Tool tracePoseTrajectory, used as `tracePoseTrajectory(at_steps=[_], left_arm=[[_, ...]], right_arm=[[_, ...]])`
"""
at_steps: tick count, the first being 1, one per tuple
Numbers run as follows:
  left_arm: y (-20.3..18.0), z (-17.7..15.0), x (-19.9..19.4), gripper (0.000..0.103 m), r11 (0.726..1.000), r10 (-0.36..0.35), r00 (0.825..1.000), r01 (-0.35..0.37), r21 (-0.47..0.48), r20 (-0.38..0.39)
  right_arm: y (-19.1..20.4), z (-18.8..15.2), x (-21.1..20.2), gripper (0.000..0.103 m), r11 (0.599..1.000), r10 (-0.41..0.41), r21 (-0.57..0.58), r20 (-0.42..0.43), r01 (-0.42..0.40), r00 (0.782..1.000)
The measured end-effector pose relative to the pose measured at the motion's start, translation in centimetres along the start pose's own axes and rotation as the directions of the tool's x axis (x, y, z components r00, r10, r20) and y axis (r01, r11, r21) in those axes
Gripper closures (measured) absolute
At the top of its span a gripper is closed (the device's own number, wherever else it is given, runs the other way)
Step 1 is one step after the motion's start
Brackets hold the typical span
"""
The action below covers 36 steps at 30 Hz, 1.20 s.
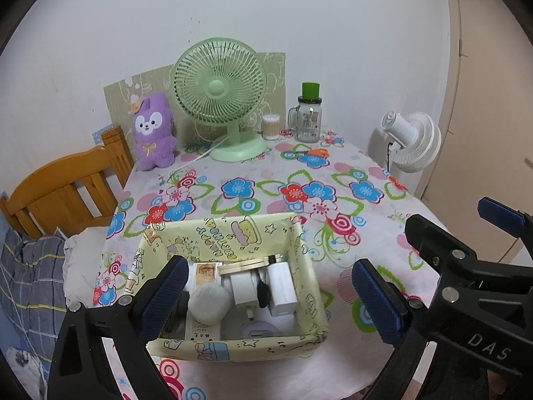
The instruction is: Organize rigid objects
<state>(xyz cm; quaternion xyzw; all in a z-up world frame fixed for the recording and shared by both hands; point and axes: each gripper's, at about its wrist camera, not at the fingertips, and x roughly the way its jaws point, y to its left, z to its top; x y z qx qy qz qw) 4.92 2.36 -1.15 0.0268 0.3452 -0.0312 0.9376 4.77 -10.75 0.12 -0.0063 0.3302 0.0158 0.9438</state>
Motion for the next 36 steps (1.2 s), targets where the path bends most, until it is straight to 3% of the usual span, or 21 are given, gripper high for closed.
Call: tracePoseTrajectory(at_steps=[23,36], left_arm=[[-4.5,-0.3,-4.1,0.000,0.999,0.034,0.993,-0.030,-0.035,0.116],[-4.5,-0.9,-4.6,0.000,0.994,0.059,0.990,-0.046,-0.098,0.130]], right_arm=[[-6.3,-0.4,-4.1,0.000,1.000,-0.002,0.007,0.108,0.002,0.994],[-8.6,-0.9,-4.3,0.000,0.999,-0.009,0.032,0.122,0.006,0.993]])
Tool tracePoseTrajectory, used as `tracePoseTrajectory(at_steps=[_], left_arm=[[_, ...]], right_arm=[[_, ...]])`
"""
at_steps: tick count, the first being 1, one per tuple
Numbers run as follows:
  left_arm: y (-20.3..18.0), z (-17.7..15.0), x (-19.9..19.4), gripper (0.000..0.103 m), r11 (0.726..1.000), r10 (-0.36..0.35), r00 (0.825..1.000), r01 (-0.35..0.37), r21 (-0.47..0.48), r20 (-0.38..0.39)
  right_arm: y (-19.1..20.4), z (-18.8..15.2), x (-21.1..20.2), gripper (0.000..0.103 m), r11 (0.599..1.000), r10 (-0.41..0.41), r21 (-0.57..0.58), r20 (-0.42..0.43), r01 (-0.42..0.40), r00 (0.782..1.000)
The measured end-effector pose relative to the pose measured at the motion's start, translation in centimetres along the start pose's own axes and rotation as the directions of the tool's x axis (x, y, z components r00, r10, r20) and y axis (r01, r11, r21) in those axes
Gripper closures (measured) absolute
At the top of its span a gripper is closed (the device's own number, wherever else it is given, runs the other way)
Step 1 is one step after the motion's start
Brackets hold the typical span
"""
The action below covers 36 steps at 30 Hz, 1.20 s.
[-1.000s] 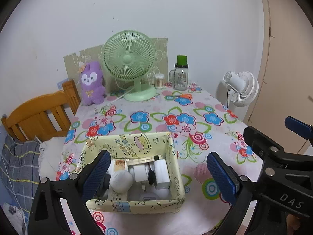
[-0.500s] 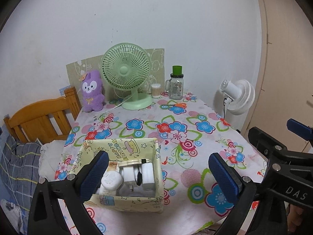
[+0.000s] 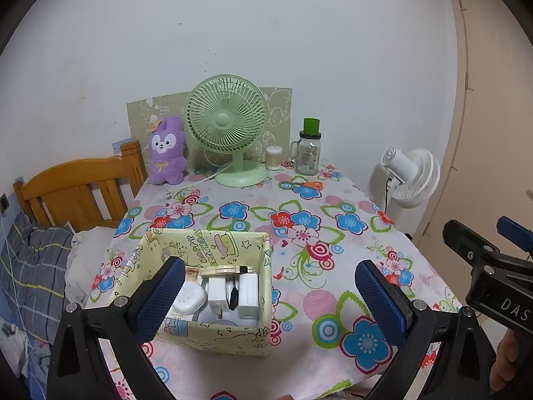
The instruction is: Organize rigid objects
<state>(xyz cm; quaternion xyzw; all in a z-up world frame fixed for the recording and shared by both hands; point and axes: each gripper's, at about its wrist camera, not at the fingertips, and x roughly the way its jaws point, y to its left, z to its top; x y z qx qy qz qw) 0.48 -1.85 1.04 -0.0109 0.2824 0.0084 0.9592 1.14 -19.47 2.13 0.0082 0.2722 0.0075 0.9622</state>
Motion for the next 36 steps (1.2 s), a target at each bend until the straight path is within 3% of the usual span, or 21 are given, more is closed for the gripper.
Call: tracePoseTrajectory(at_steps=[36], left_arm=[[-1.0,0.0,-0.2,0.000,1.000,0.003,1.000,-0.003,0.012,-0.006]], right_arm=[[-1.2,-0.6,-0.2,0.000,1.000,0.015,0.013,0.005,-0.015,1.000]])
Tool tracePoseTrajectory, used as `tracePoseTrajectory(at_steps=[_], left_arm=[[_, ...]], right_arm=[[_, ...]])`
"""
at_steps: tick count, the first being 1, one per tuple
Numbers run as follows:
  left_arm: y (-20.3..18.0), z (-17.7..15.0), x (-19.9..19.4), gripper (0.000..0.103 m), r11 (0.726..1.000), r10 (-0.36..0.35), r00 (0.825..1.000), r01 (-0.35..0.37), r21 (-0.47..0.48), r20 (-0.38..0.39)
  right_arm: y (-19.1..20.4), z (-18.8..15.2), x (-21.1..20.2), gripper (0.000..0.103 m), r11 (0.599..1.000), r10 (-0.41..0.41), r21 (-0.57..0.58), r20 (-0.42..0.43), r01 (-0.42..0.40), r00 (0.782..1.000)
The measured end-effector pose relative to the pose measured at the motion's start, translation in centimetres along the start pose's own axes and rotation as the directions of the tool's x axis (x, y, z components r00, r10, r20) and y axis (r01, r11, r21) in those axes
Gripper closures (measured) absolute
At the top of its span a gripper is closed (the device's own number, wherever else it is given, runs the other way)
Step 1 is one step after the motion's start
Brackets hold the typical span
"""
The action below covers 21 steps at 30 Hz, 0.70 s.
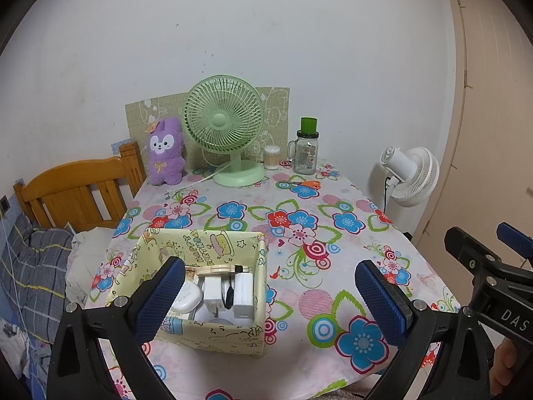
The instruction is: Organize rigid objects
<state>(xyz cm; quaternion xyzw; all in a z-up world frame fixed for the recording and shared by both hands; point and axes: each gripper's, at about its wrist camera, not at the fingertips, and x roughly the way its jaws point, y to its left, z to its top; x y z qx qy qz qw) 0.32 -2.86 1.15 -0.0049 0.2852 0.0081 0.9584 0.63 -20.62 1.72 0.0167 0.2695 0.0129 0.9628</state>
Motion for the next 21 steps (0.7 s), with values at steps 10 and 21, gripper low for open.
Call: tracePoseTrajectory(at_steps=[10,21], left_arm=[[0.33,-0.08,0.13,0.000,1.000,-0.008,1.000,0.008,0.007,-0.004],[0.28,0.12,0.66,0.000,0.998,-0.042,0.999,0.043,0.055,-0.007]], right_arm=[[0.28,0.04,0.27,0.000,1.000,0.000,0.009,-0.002,0.000,1.000],[0.89,-0.17,0.13,0.000,0.999,-0.014,0.032,0.004,0.014,1.000]])
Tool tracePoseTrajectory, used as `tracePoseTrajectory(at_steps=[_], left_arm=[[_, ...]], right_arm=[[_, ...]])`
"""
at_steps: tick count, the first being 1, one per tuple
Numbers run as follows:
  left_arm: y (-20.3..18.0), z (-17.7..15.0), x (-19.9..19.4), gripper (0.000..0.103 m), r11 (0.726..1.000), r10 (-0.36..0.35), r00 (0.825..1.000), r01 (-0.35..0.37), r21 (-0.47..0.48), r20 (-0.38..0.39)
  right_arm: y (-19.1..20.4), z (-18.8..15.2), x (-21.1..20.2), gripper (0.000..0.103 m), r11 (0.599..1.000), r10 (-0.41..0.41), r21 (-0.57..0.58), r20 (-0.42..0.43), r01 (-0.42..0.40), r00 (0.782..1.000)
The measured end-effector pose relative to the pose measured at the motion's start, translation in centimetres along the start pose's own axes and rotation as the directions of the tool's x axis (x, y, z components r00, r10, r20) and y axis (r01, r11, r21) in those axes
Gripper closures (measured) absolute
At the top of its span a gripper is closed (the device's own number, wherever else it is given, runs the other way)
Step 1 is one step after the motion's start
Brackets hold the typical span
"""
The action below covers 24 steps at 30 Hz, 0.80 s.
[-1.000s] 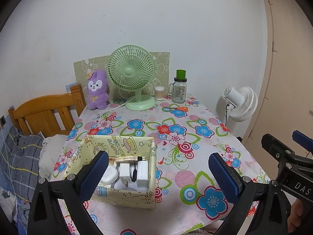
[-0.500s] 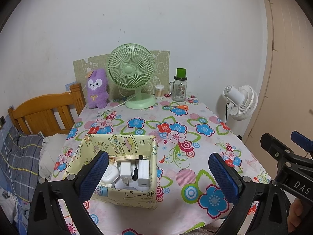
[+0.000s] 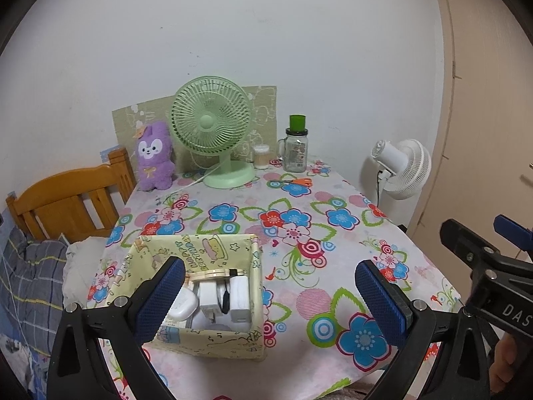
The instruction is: Organize rigid objects
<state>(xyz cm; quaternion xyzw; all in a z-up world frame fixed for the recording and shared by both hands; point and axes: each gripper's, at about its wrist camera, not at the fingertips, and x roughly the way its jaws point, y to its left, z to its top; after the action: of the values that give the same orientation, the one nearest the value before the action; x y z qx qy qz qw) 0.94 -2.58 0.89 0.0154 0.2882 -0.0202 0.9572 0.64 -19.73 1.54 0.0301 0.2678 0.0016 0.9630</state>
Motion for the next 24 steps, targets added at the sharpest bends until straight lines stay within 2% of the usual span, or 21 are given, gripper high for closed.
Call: tracePoseTrajectory(at_steps=[24], left_arm=[[0.2,0.0,-0.1,0.000,1.000,-0.007,1.000,0.007,-0.004,0.005]], right_arm=[[-0.1,0.0,-1.0,0.000,1.000,-0.021,-0.005,0.021,0.021,1.000]])
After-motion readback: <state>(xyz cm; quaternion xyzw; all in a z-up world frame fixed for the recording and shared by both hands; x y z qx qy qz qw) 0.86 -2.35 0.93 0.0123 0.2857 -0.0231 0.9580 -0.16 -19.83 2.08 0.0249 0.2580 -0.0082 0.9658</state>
